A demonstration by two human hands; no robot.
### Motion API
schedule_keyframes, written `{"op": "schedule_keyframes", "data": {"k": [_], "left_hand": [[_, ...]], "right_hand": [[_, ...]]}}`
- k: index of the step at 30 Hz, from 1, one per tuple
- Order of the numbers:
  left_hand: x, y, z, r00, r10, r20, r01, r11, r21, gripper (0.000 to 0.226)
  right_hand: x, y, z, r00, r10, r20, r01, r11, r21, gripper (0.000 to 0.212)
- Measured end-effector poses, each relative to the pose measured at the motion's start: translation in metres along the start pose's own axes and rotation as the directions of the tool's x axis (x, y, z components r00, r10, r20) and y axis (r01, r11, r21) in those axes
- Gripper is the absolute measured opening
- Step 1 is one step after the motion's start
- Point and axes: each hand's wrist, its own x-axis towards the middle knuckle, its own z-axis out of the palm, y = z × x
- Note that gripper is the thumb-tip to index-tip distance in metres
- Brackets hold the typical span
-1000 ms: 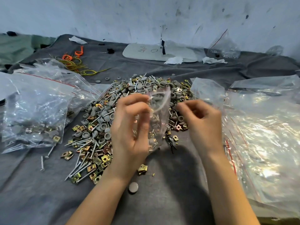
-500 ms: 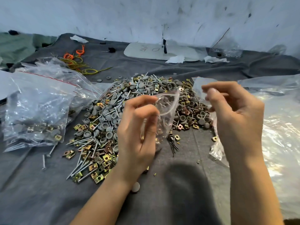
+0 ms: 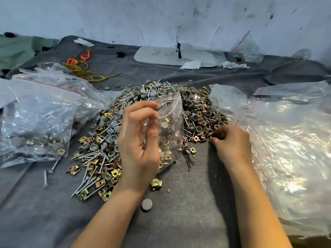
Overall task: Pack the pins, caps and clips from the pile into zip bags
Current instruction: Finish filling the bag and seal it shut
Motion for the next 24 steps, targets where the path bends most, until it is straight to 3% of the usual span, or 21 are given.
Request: {"op": "schedule_keyframes", "data": {"k": [10, 16, 21, 24], "left_hand": [[-0.001, -0.001, 0.000, 1.000, -0.013, 0.004, 0.013, 1.000, 0.006, 0.017], [0.000, 0.000, 0.000, 1.000, -0.017, 0.011, 0.017, 1.000, -0.013, 0.020], [0.000, 0.002, 0.002, 0.998, -0.021, 0.061, 0.022, 0.999, -0.027, 0.014], [-0.002, 0.004, 0.005, 0.990, 0.009, 0.143, -0.007, 1.000, -0.019, 0.008]], "right_hand": [[-0.004, -0.004, 0.005, 0.996, -0.071, -0.051, 0.070, 0.997, -0.021, 0.013], [-0.001, 0.004, -0.007, 0.991, -0.056, -0.126, 0.090, 0.954, 0.287, 0.020], [-0.009, -0.004, -0.024, 0.992, -0.094, -0.088, 0.128, 0.717, 0.685, 0.026], [-0.024, -0.027, -0.045, 0.924, -0.284, -0.254, 0.370, 0.505, 0.780, 0.023]]}}
